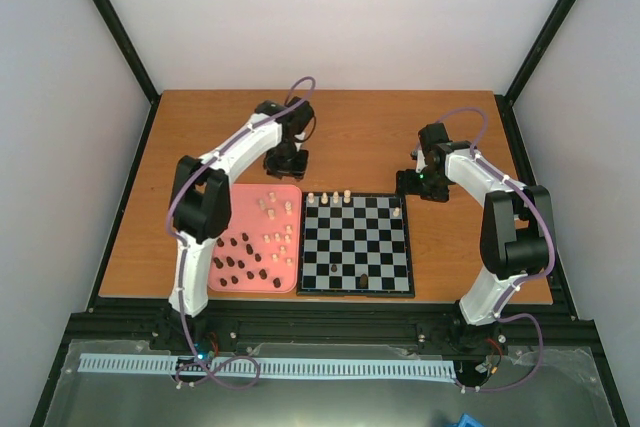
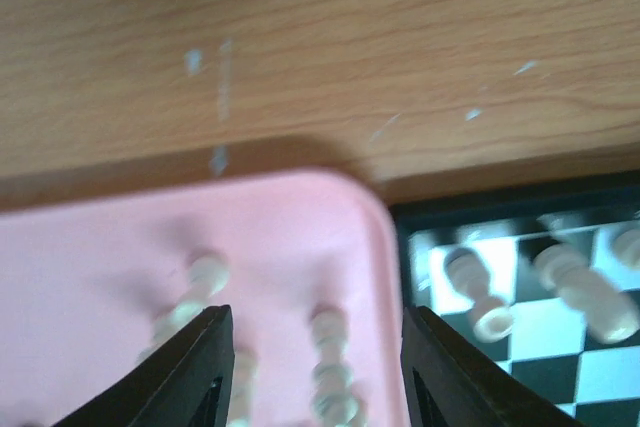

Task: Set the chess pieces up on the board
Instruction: Pick up the chess piece from the storage box.

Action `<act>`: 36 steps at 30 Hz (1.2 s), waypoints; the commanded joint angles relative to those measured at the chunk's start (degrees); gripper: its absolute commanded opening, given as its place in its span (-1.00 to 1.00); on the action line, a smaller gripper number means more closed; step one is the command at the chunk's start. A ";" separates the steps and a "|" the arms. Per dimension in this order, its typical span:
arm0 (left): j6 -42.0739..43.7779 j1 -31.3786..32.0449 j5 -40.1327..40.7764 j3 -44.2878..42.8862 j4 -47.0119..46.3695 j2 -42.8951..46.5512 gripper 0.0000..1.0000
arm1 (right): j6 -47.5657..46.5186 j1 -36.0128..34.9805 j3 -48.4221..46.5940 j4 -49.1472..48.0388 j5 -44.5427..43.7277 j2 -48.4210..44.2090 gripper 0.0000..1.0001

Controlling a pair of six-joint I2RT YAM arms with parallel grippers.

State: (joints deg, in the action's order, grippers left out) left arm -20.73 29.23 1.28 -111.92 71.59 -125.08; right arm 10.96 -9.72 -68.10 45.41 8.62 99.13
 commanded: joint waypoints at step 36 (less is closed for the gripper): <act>-1.30 1.44 -5.15 18.32 -6.53 7.28 -0.32 | 0.03 0.40 0.42 -0.39 0.08 -1.58 0.78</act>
State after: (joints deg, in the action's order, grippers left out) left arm -21.47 30.33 -4.45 -93.47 66.22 -116.40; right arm 10.96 -9.72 -68.05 45.21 8.62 99.13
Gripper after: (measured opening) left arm 0.337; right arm 0.888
